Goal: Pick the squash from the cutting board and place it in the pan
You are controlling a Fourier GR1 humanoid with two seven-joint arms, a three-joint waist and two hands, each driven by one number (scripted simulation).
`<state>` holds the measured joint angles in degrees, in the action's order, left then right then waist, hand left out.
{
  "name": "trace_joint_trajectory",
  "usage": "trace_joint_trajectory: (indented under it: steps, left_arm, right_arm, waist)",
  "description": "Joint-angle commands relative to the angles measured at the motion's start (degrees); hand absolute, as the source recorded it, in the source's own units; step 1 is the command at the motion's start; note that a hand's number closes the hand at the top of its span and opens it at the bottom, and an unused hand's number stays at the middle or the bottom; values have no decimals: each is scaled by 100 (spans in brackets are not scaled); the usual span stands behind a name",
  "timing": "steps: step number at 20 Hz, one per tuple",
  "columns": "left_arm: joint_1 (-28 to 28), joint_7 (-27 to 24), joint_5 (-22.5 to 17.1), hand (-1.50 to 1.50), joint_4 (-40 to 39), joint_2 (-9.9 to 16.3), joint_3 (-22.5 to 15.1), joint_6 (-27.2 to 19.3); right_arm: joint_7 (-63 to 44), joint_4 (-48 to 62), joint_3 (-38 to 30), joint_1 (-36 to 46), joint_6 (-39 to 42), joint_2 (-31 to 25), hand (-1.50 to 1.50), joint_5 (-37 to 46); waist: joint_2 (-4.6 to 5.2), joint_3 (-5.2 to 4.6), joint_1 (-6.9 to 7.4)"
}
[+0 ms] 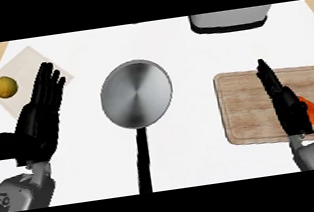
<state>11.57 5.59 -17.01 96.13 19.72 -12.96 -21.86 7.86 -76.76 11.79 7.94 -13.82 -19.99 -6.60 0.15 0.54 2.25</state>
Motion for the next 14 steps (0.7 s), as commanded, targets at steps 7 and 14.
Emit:
trace_joint_trajectory:
  steps: [7,14]
  left_arm:
    - [-391,354,-165,0,-304,287,355,188]
    - [-272,316,-340,0,-636,448,738,527]
  right_arm:
    - [172,139,-1947,102,592,-1775,150,-654]
    - [1414,-925,-2479,-2303,247,-1689,-150,-265]
  waist:
    - [16,-64,-329]
    - [-37,-61,-440]
